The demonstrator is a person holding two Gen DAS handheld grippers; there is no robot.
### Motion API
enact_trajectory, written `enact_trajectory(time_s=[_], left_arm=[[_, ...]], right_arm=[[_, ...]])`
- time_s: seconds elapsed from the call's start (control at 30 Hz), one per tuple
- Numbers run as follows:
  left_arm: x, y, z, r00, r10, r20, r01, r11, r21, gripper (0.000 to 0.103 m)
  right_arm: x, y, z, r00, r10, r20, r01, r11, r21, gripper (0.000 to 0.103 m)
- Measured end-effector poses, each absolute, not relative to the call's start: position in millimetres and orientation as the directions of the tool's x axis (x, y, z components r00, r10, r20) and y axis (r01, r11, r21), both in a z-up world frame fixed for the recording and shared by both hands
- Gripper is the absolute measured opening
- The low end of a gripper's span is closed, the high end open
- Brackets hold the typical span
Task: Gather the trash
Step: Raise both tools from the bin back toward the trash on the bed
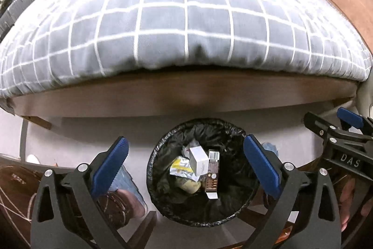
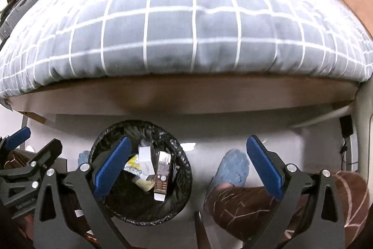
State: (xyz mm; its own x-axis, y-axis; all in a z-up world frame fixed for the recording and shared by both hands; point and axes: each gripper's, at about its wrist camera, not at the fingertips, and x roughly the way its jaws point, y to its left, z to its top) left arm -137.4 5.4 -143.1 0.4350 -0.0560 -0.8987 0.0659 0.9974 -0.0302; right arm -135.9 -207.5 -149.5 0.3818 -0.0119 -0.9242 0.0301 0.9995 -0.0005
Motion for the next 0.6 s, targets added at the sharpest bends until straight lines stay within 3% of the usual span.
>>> enact_trajectory(time_s=[0.6], left_arm=[[-107,12,-76,0.514,-0.063,-0.855,0.048,0.998,-0.045,0.097]], right_arm=[[-89,-229,-72,0.499,-0.006,-0.866,0.021,1.000,0.005,0.096]])
